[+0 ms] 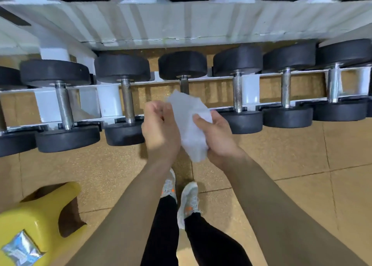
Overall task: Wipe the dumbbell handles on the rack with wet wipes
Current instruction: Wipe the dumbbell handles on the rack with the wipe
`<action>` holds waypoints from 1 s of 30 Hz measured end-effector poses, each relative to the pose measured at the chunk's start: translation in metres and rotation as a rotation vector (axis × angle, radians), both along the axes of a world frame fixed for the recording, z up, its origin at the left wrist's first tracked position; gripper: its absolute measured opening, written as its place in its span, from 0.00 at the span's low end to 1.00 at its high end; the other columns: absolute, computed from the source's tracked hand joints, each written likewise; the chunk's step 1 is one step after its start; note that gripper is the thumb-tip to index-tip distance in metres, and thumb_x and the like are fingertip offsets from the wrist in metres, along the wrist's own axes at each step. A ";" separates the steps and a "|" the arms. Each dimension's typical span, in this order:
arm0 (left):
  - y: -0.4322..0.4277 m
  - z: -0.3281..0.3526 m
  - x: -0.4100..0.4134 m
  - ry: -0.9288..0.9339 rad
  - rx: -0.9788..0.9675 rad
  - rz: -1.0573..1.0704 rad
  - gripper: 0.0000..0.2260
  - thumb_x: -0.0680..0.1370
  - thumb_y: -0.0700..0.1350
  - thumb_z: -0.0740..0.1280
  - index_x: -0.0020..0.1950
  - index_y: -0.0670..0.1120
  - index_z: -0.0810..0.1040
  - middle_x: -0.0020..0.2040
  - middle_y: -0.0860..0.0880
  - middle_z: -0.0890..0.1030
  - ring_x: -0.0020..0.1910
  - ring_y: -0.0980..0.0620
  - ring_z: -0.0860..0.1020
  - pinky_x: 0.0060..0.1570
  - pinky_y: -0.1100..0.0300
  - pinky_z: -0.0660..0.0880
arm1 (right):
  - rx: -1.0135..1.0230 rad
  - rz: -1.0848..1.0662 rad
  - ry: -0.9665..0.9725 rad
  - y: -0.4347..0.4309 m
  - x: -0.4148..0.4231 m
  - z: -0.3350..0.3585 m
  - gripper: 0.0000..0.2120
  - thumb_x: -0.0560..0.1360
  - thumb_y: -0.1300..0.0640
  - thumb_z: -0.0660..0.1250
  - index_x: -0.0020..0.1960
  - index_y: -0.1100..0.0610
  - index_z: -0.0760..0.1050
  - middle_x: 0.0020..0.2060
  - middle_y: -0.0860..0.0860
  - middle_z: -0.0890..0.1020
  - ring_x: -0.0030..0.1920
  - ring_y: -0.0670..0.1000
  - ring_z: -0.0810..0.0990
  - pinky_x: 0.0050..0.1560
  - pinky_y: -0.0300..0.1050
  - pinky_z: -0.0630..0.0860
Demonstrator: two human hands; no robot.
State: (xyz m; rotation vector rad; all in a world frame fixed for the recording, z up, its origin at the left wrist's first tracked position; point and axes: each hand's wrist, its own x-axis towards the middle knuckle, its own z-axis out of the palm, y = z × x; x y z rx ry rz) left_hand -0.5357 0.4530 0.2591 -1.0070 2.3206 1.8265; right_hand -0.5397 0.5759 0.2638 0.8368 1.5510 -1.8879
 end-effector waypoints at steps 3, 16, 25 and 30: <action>-0.005 -0.010 -0.012 -0.002 -0.045 -0.017 0.10 0.85 0.49 0.60 0.44 0.55 0.67 0.40 0.58 0.74 0.37 0.67 0.73 0.41 0.68 0.71 | 0.077 -0.043 -0.009 0.004 -0.012 -0.005 0.08 0.82 0.55 0.68 0.56 0.59 0.76 0.49 0.55 0.87 0.47 0.55 0.87 0.48 0.55 0.84; 0.054 -0.045 -0.037 -0.069 -0.036 -0.054 0.07 0.84 0.50 0.62 0.50 0.49 0.71 0.38 0.57 0.74 0.30 0.68 0.71 0.33 0.73 0.67 | -0.349 -0.151 -0.056 0.108 -0.028 -0.041 0.21 0.71 0.57 0.77 0.51 0.65 0.68 0.54 0.63 0.71 0.52 0.64 0.72 0.42 0.51 0.71; 0.148 -0.056 -0.069 -0.263 0.517 -0.069 0.22 0.84 0.59 0.58 0.56 0.41 0.79 0.46 0.45 0.85 0.45 0.49 0.84 0.45 0.56 0.81 | -0.369 0.103 -0.124 0.223 -0.061 -0.044 0.22 0.75 0.73 0.61 0.61 0.52 0.78 0.48 0.52 0.86 0.46 0.59 0.84 0.38 0.47 0.80; 0.176 -0.061 -0.081 -0.397 1.095 -0.015 0.38 0.79 0.68 0.58 0.69 0.35 0.76 0.67 0.34 0.78 0.65 0.38 0.79 0.68 0.45 0.73 | -0.321 0.018 -0.062 0.246 -0.092 -0.050 0.19 0.76 0.71 0.62 0.58 0.54 0.82 0.56 0.56 0.85 0.53 0.57 0.85 0.44 0.47 0.84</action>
